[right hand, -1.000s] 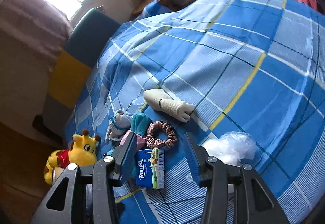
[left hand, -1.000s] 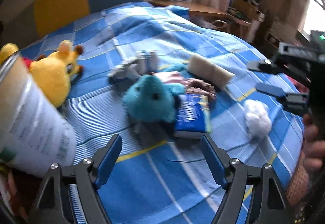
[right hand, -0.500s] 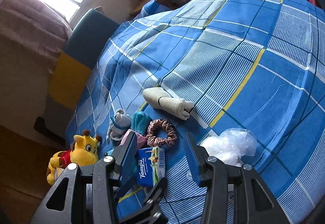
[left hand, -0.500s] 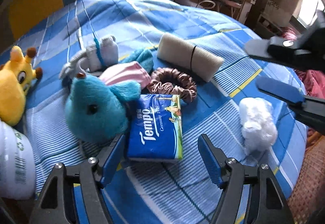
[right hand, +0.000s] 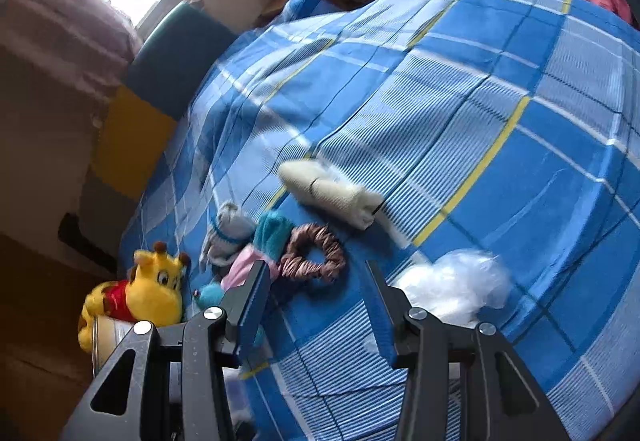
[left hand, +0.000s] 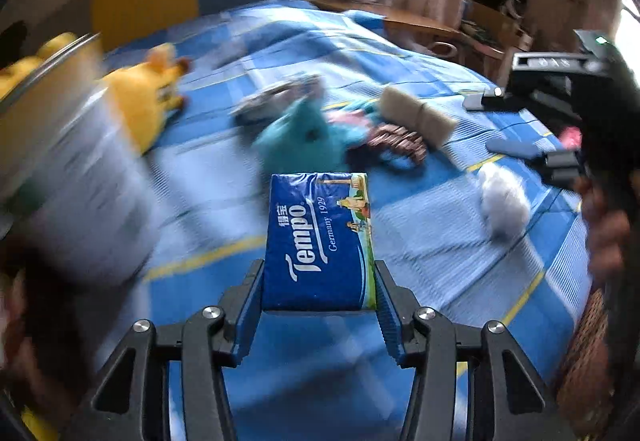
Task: Organize soft objects
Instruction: 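Grasp the Tempo tissue pack with the left tool while the right tool approaches the blue elephant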
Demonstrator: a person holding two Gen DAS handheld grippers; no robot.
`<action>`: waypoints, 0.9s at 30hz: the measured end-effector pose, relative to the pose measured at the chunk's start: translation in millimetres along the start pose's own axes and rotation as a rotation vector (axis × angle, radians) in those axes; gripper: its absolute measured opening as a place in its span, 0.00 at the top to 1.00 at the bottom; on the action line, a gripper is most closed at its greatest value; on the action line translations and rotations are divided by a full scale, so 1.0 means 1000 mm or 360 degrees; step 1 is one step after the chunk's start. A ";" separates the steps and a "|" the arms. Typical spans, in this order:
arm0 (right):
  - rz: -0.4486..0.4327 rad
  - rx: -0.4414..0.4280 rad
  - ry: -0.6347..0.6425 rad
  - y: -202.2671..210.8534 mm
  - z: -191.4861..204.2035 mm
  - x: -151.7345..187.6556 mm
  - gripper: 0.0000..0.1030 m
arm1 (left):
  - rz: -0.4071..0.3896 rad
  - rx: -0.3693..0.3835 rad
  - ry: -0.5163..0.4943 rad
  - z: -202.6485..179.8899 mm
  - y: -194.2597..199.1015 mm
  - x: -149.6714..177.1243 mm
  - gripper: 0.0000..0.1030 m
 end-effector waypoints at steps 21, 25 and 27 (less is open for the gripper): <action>0.0397 -0.0283 0.0085 -0.055 0.062 0.053 0.47 | -0.0181 -0.0170 -0.0077 0.024 0.007 0.073 0.49; 0.0344 -0.0227 0.0057 -0.071 0.073 0.050 0.23 | -0.0186 -0.0139 -0.0052 0.025 0.008 0.074 0.49; 0.0362 -0.0178 0.0046 -0.086 0.078 0.050 0.23 | -0.0189 -0.0120 -0.0037 0.026 0.008 0.074 0.49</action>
Point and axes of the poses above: each gripper's, at about its wrist camera, not at the fingertips, and y roughly against the way its jaws point, z to its left, x to its underside, the point moved 7 cm from there along -y, roughly the way its jaws point, and after that the axes turned 2 degrees about -z, right-handed, at the moved point
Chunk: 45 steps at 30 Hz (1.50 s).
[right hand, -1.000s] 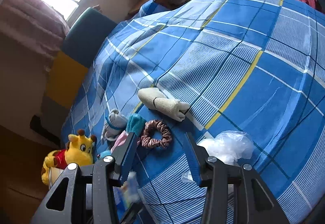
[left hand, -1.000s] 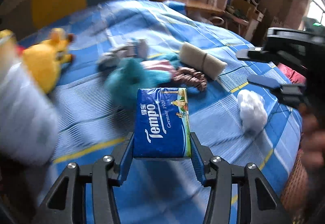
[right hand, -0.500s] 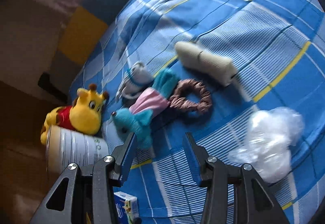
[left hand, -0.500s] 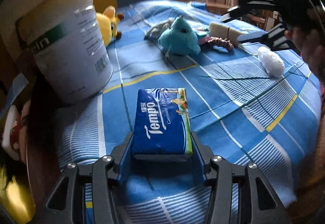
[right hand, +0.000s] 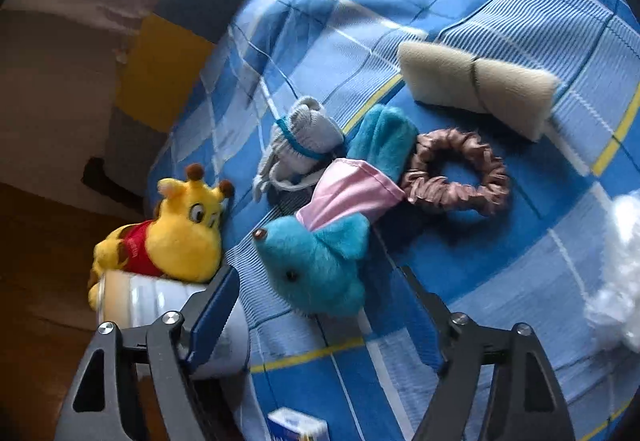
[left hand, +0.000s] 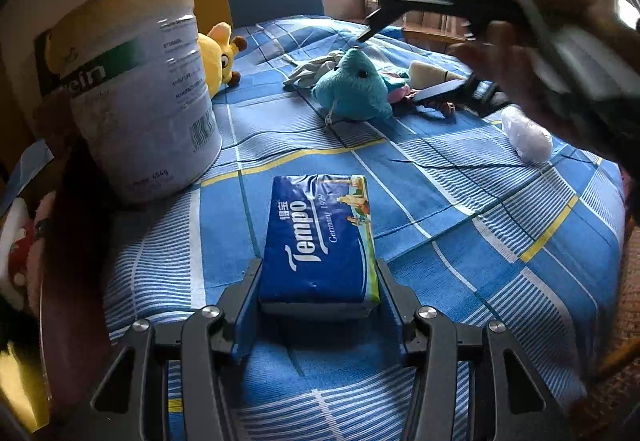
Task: Organize soft objects
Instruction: 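Grasp the Tempo tissue pack with the left tool while the right tool approaches the blue elephant, then grasp the blue plush elephant with the right tool while the left tool holds the tissue pack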
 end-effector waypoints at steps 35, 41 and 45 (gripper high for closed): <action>0.0279 0.0343 0.0845 -0.041 0.015 0.065 0.50 | -0.0011 -0.0019 -0.0004 -0.002 -0.001 0.002 0.49; 0.0258 0.0367 0.0879 -0.049 0.017 0.064 0.50 | 0.0001 -0.0035 -0.0014 -0.001 -0.001 0.002 0.49; 0.0245 0.0374 0.0887 -0.057 0.024 0.065 0.50 | 0.0026 -0.0033 0.0001 -0.001 0.001 0.002 0.49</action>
Point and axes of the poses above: each gripper's, at about its wrist camera, not at the fingertips, and y roughly against the way its jaws point, z to its left, x to its underside, the point moved 7 cm from there along -y, roughly the way its jaws point, and after that the axes turned 2 degrees about -z, right-handed, at the moved point
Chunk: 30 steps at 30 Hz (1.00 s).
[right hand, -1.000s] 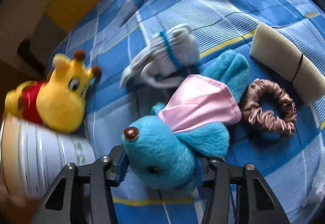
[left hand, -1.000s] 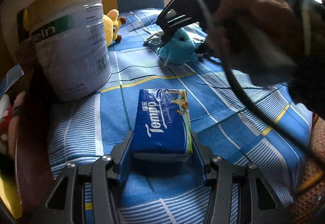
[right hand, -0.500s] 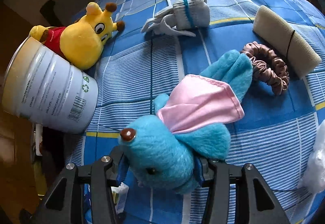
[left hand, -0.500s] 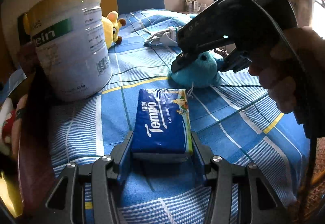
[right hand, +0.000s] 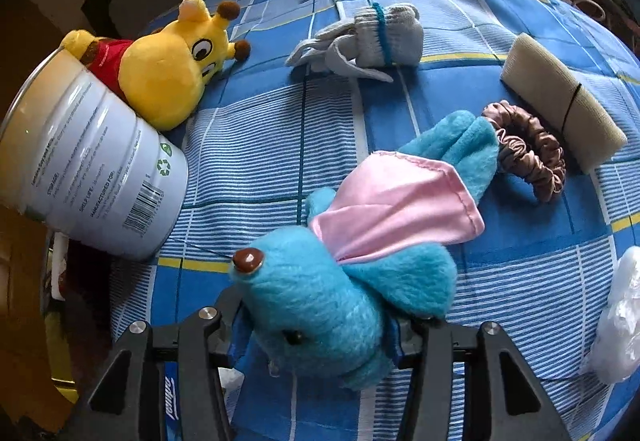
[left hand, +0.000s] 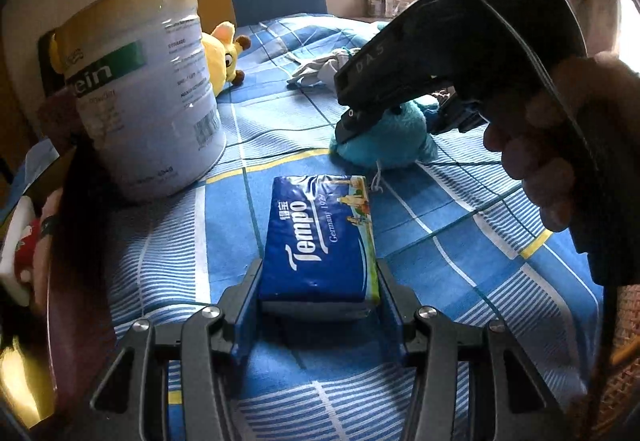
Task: Organize soft objects
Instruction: 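Grasp the blue plush elephant with the right tool while the left tool holds the tissue pack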
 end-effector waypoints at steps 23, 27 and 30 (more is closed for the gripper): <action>-0.0022 0.0028 0.0093 0.012 -0.002 0.009 0.48 | -0.0052 -0.0001 0.0176 0.023 0.082 -0.022 0.50; -0.0028 0.0037 0.0099 0.011 -0.002 0.008 0.48 | -0.0048 0.0008 0.0242 0.033 0.093 -0.022 0.50; -0.0034 0.0041 0.0095 0.012 -0.003 0.008 0.48 | -0.0067 -0.0013 0.0263 0.042 0.104 -0.021 0.50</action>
Point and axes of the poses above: each gripper's, at about its wrist camera, not at the fingertips, and y roughly against the way its jaws point, z to its left, x to its underside, the point moved 7 cm from there along -y, roughly the way its jaws point, and after that the axes turned 2 degrees about -z, right-handed, at the moved point
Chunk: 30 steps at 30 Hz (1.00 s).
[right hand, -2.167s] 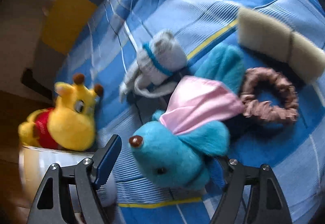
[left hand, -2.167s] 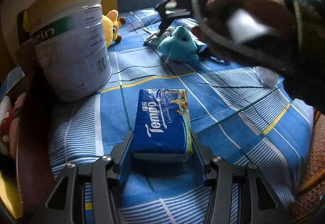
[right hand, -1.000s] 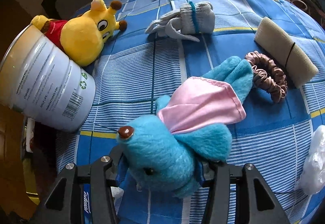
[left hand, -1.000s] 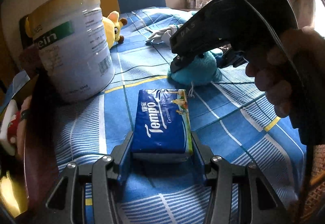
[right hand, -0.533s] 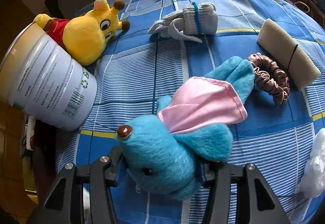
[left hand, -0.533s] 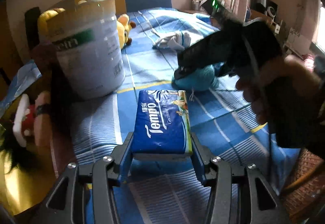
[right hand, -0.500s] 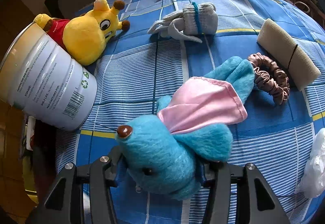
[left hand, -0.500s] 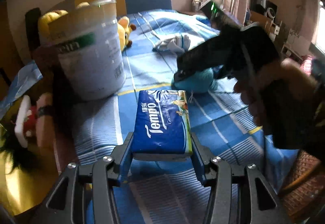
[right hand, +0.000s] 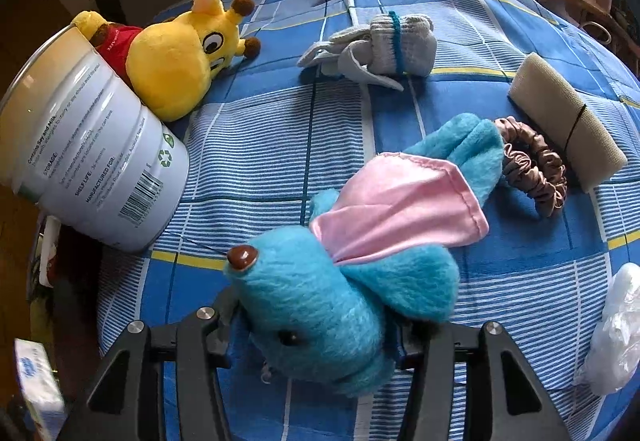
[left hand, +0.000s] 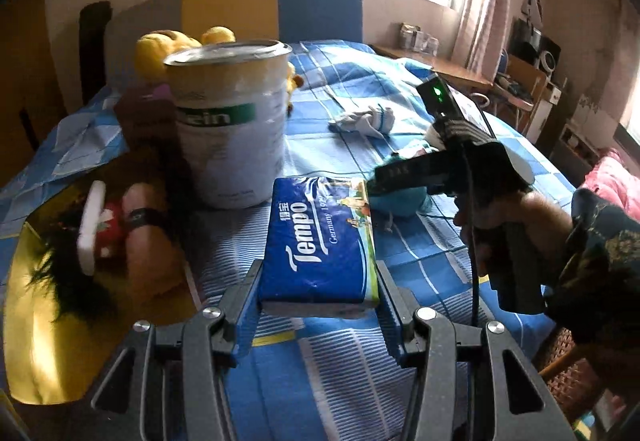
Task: Organize soft objects
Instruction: 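Grasp the blue plush elephant with the right tool while the left tool holds the tissue pack, then carry the tissue pack into the gold tray and open the left tool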
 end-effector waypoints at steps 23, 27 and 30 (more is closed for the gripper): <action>-0.0018 0.0071 -0.0002 0.005 0.002 -0.005 0.50 | 0.0007 -0.0391 0.0568 0.188 0.053 0.026 0.50; -0.0045 0.0168 -0.0008 0.010 0.001 -0.022 0.51 | 0.0032 -0.0487 0.0710 0.234 0.053 0.031 0.50; -0.0070 0.0232 -0.0004 0.017 0.000 -0.044 0.51 | 0.0046 -0.0558 0.0755 0.261 0.052 0.034 0.50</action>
Point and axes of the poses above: each gripper's, at about its wrist camera, not at the fingertips, and y roughly against the way its jaws point, z to its left, x to its underside, the point moved 7 cm from there along -y, roughly the way its jaws point, and after that the axes turned 2 degrees about -z, right-handed, at the moved point
